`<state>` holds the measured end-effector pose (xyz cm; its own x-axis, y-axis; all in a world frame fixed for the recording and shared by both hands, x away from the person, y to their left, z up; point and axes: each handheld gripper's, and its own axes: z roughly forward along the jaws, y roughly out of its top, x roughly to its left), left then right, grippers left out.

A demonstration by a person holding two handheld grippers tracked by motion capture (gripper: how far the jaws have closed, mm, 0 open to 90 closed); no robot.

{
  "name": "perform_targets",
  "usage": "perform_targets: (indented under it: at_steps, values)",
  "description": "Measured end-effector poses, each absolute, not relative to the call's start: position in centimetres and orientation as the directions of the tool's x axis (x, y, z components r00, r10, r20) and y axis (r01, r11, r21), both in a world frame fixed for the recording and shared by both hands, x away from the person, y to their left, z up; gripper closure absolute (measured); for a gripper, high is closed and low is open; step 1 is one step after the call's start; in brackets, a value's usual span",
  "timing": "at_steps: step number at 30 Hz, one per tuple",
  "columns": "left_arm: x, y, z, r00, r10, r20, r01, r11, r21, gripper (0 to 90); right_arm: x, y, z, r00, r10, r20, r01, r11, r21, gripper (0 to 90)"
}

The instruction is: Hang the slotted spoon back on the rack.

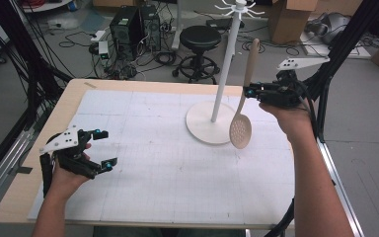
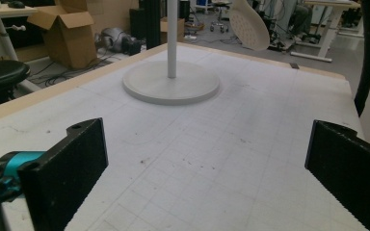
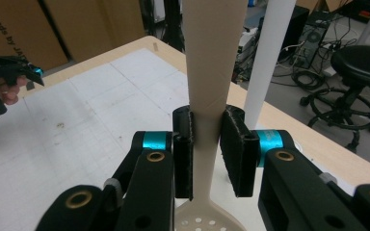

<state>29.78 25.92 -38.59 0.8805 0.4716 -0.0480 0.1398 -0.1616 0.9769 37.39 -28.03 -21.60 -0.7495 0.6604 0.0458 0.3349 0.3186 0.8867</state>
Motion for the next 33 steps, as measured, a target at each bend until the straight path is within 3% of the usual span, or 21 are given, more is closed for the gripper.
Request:
perform_targets:
  at_steps: [19, 33]
  values:
    - [29.7, 25.9, -38.6, 0.881, 0.471, -0.044, 0.135, -0.162, 0.978, 1.7, 38.8, -29.2, -18.9, -0.745, 0.665, 0.049, 0.324, 0.298, 0.898, 75.3]
    - [29.6, 26.0, -38.4, 0.88, 0.472, -0.046, 0.133, -0.153, 0.979, 1.7, 40.7, -29.6, -17.8, -0.72, 0.692, 0.051, 0.369, 0.319, 0.873, 75.2]
